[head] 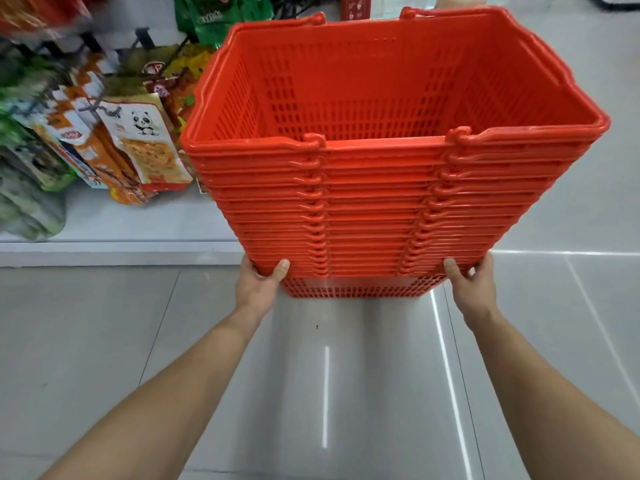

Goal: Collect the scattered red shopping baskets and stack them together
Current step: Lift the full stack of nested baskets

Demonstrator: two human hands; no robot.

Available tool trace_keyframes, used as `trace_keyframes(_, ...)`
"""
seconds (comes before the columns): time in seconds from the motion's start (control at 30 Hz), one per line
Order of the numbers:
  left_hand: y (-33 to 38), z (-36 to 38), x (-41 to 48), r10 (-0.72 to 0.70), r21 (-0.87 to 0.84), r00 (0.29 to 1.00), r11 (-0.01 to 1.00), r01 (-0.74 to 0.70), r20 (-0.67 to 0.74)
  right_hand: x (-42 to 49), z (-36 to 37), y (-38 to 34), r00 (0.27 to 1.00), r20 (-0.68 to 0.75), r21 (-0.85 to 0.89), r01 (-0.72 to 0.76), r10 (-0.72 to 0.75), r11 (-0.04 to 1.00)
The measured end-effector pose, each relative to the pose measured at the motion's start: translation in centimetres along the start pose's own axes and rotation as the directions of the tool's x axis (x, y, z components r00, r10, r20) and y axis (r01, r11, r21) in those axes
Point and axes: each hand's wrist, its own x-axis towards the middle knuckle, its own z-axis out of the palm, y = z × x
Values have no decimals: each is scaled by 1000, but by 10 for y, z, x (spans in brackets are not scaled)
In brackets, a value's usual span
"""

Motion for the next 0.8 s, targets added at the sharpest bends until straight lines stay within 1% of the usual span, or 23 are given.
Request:
trace_keyframes(0.13,16,18,41,-10,8,999,1000,10,-35,44,20,-13,999,13,6,-40,40,999)
trace_keyframes(0.3,28,33,75,-14,48,998,999,17,-66,82,32,-23,998,33,-12,-45,46,999)
trace_keyframes(0.4,31,47,86,-9,2,997,1000,10,-76,108,33,-31,997,66,-18,-46,47,999)
trace_keyframes(0.57,37,61,108,30,-39,997,999,-33,-73,138,41,-30,999,47,-18,-21,22,1000)
trace_keyframes(0.8,45,69,133,79,-35,995,996,-81,-69,158,55,-32,1000,12,-46,-5,6,999)
